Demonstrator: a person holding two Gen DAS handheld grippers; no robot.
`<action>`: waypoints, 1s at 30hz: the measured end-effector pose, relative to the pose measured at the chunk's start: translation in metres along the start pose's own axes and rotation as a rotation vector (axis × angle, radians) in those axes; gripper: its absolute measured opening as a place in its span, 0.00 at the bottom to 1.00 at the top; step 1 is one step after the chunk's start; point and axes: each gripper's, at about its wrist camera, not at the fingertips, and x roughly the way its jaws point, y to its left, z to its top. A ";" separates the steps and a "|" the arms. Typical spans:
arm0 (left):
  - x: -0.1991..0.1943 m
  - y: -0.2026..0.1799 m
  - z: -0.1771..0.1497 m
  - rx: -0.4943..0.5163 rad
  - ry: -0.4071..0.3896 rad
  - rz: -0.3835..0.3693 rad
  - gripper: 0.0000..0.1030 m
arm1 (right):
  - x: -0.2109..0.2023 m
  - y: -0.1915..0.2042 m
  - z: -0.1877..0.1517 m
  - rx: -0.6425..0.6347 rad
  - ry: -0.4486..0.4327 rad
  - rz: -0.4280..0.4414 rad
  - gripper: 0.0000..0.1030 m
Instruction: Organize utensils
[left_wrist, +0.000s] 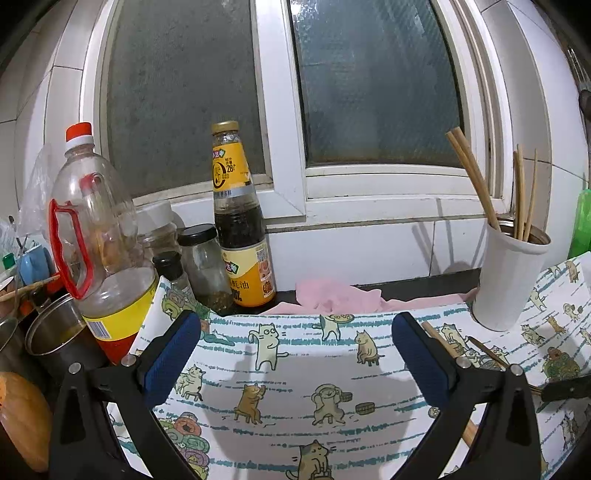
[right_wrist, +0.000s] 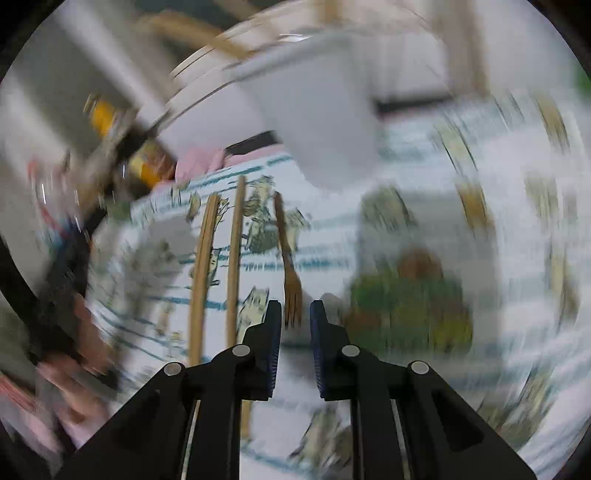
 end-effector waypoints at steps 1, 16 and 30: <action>0.000 0.000 0.000 0.000 0.000 -0.001 1.00 | -0.002 -0.008 -0.003 0.072 -0.004 0.029 0.17; 0.000 -0.003 -0.001 0.029 -0.007 0.019 1.00 | 0.024 0.043 -0.002 -0.203 -0.100 -0.192 0.05; -0.001 -0.003 0.000 0.037 -0.015 0.025 1.00 | 0.035 0.084 -0.024 -0.567 -0.116 -0.384 0.18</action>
